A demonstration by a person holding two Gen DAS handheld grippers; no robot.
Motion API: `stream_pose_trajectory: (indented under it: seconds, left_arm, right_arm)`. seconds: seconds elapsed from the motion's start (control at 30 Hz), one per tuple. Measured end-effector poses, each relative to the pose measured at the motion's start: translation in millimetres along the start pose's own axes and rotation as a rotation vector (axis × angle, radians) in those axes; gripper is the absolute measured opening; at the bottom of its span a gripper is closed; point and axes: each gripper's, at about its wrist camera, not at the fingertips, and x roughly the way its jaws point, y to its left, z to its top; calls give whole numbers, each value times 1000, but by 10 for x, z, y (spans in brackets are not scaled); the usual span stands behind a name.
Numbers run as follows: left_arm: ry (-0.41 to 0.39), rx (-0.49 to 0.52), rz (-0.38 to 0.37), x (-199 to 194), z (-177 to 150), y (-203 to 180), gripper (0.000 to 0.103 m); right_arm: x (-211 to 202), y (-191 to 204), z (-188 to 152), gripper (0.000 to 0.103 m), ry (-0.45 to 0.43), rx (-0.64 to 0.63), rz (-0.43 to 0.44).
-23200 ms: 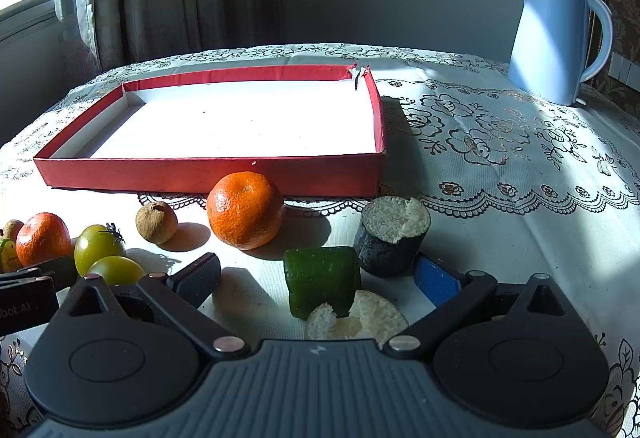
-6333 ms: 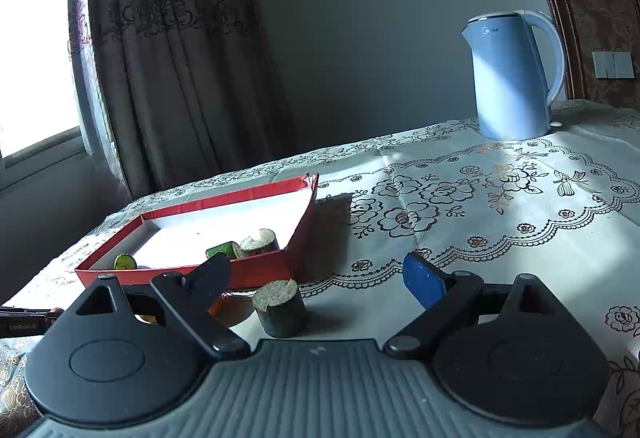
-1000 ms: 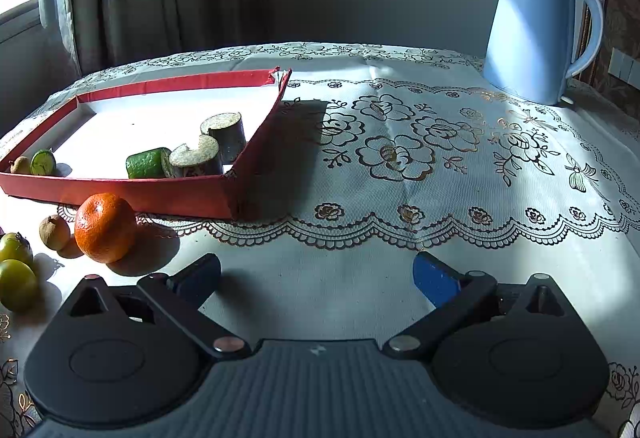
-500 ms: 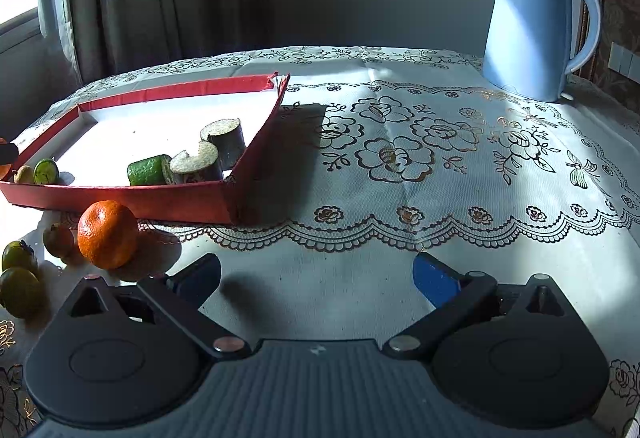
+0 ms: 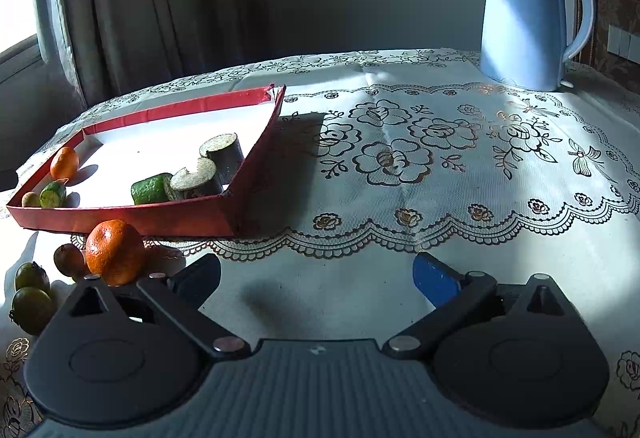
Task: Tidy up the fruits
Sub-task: 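Carry the orange into the red tray and open the left gripper, then move the right gripper to the second orange and close on it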
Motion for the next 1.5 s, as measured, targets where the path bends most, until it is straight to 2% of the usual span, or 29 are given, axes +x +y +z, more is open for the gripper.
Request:
stream_pose_trajectory:
  seconds: [0.2,0.33,0.4,0.53,0.73,0.83,0.9,1.0,1.3,1.4,1.5]
  left_arm:
    - [44,-49,-26,-228,-327,28,103]
    - [87,-69,-19,-190,-464,54,103]
    - [61,-90,-18,-231,-474,85,103]
    - [91,-124,-35,-183,-472,147,103]
    - [122,-172,-46,-135,-483,219,103]
    - [124,-176,-48,-131,-487,220,103]
    - [128,-173,-45,-128,-489,211,103]
    - [136,-154,-33,-116,-484,174,103]
    - [158,-101,-1,-87,-482,90,103]
    - [169,-83,11,-71,-483,59,103]
    - [175,-68,19,-60,-482,36,103]
  right_arm:
    - [-22,19,-7,103,-12,-11,1]
    - [-173,22,-42,103,-109,-20,93]
    - [-264,67,-60,103,-165,-51,131]
    - [-386,229,-87,103,-227,-125,194]
    - [-380,647,-100,103,-208,-258,229]
    - [-327,810,-85,95,-180,-305,230]
    - [-280,870,-65,82,-158,-319,239]
    - [-207,930,-59,72,-125,-337,239]
    - [-43,1030,-34,69,-52,-366,255]
    - [19,1050,-14,58,-21,-367,259]
    - [58,1066,2,54,-7,-362,260]
